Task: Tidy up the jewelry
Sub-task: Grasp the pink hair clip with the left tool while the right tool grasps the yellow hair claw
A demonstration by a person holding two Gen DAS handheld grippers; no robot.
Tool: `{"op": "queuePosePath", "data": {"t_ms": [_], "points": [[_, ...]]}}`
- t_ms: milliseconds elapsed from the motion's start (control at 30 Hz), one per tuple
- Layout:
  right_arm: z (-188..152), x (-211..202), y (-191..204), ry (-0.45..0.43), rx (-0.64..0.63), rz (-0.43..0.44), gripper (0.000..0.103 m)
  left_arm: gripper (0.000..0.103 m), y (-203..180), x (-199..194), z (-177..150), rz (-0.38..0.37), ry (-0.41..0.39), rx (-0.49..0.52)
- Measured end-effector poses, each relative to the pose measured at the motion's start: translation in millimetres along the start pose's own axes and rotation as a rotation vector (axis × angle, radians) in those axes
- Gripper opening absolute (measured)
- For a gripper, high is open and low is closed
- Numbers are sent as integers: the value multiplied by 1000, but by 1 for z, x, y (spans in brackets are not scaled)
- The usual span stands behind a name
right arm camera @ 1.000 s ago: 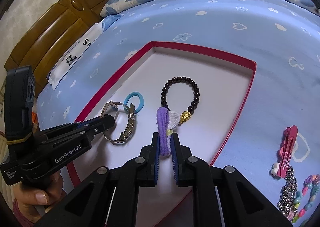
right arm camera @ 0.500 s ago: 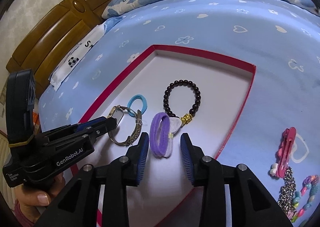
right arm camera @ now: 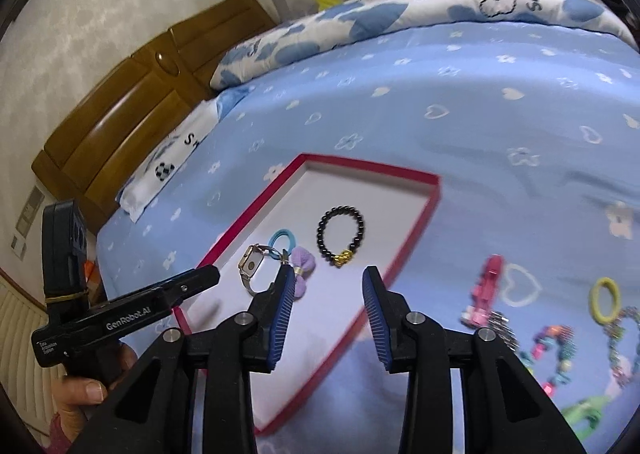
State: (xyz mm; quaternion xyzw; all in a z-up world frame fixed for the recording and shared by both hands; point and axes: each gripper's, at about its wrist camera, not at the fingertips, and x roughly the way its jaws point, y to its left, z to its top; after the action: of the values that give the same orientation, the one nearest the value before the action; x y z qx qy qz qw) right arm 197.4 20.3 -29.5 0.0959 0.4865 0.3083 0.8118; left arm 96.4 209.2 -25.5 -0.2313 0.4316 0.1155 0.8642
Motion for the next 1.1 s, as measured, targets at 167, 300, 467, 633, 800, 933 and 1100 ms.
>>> {"op": "queuePosePath", "data": {"t_ms": [167, 300, 467, 633, 800, 933, 1100], "points": [[-8, -33, -18, -41, 30, -19, 41, 46, -17, -14, -10, -43, 0, 23], [-18, -57, -35, -62, 56, -45, 41, 47, -32, -20, -16, -64, 5, 63], [-30, -79, -55, -80, 98, -81, 41, 48, -50, -21, -20, -88, 16, 95], [-38, -100, -76, -105, 135, -111, 42, 48, -66, -25, -23, -104, 21, 117], [-45, -119, -93, -134, 165, -140, 44, 50, -83, -24, -26, -105, 27, 154], [-51, -132, -107, -154, 186, -169, 44, 50, -97, -19, -29, -108, 42, 179], [-56, -148, -123, -177, 223, -196, 44, 50, -113, -13, -30, -112, 53, 210]]}}
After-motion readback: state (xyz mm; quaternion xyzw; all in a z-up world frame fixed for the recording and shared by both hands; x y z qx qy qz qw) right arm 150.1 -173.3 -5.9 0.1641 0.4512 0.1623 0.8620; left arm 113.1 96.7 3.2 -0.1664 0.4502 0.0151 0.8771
